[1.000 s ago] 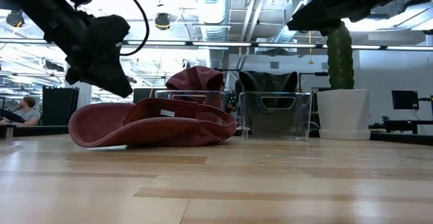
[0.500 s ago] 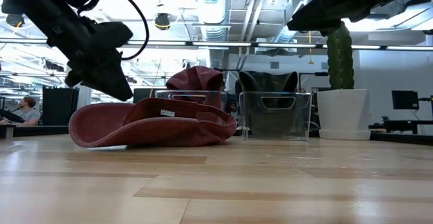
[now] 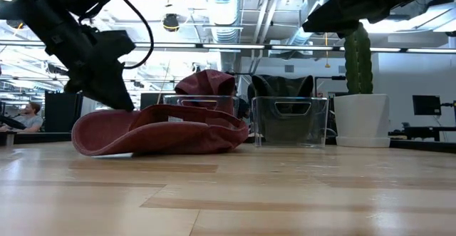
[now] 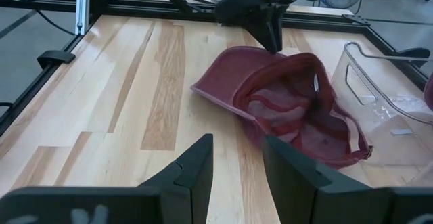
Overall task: Pick & Place hat
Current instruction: Put the red cap into the left transparent bin
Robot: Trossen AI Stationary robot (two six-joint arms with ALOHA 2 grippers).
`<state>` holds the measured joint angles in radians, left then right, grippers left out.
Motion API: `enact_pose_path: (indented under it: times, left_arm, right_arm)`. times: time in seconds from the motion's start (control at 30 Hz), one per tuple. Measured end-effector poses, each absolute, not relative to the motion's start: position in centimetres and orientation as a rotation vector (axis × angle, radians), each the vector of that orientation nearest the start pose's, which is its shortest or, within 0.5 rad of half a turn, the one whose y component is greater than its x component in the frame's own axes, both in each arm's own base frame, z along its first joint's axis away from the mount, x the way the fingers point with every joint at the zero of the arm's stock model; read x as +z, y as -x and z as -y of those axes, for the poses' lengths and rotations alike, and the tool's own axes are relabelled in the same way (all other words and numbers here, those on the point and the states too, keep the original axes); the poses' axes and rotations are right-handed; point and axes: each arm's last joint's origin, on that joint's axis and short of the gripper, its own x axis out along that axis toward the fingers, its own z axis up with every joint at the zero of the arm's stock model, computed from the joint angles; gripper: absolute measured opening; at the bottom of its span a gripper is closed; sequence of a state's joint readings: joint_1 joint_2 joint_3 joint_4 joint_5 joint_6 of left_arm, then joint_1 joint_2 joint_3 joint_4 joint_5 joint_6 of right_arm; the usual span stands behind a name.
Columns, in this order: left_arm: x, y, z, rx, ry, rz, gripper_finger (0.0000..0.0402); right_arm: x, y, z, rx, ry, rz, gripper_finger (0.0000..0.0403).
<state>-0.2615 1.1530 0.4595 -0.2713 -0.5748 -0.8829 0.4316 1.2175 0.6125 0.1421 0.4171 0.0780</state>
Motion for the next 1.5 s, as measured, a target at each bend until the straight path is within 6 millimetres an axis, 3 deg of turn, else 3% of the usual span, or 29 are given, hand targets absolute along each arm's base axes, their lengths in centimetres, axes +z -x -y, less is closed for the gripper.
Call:
enact_pose_path:
  times: [0.5, 0.93, 1.27, 1.5]
  left_arm:
    - [15.7, -19.0, 3.6, 0.606, 0.499, -0.693, 0.0087]
    - [14.3, -19.5, 3.4, 0.587, 0.481, -0.794, 0.0087]
    - [14.5, -19.7, 3.5, 0.531, 0.425, -0.796, 0.0015]
    - [14.7, -20.2, 4.0, 0.423, 0.381, -0.781, 0.0029]
  right_arm:
    - [21.9, -23.1, -9.3, -0.002, 0.113, -0.422, 0.0118]
    - [21.9, -23.1, -9.3, -0.003, 0.113, -0.421, 0.0118]
    - [21.9, -23.1, -9.3, -0.002, 0.121, -0.421, 0.0118]
    - [21.9, -23.1, -9.3, -0.001, 0.120, -0.421, 0.0118]
